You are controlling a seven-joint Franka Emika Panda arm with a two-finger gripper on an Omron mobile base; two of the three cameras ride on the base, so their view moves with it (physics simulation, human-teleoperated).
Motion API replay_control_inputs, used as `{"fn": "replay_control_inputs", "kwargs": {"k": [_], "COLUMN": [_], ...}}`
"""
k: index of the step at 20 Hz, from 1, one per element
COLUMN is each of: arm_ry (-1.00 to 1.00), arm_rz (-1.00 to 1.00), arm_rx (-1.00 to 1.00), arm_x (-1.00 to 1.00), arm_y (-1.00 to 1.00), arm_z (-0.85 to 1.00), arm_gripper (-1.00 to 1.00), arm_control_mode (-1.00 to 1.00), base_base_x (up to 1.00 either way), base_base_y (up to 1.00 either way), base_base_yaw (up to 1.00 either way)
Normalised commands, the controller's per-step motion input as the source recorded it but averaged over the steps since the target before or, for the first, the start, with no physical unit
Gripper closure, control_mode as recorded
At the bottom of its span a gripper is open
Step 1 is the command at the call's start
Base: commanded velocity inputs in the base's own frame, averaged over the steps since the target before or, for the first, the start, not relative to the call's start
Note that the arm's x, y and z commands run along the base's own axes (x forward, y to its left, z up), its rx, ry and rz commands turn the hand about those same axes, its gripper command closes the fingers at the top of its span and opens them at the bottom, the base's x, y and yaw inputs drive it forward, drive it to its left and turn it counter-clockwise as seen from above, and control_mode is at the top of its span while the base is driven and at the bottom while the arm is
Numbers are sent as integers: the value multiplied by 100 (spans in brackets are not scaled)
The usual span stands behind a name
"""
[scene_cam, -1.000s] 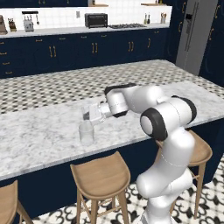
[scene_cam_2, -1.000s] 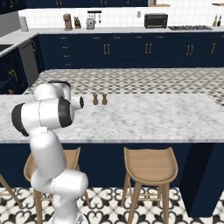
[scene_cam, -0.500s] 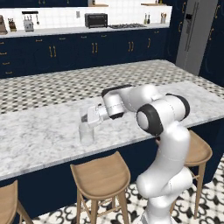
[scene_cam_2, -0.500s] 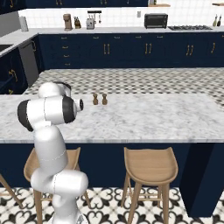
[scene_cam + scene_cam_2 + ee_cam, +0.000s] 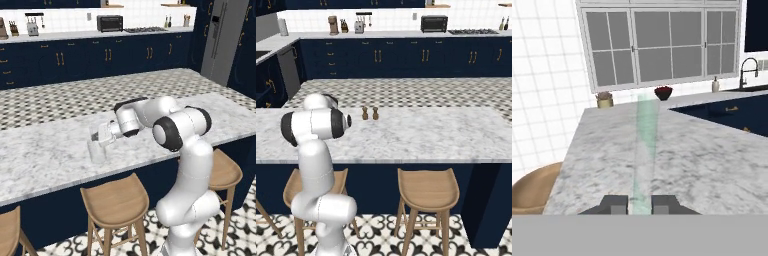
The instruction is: Take a straw from the drawer in front and place it inside the glass cup on the dining counter.
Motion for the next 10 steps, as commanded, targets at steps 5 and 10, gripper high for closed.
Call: {"fn": "replay_control_inputs", "kwargs": {"k": [5,10], "arm_ry": [-4,-9], "arm_rz": [0,0], "arm_rx": [0,0], "arm_x": [-42,-50], "arm_y": [0,0], "arm_z": [-1,0], "arm_gripper": [100,-100], "arm_control_mode": [-100,-100], "base_base_x": [0,0], "base_base_y": [0,0], "base_base_yaw": [0,0]}}
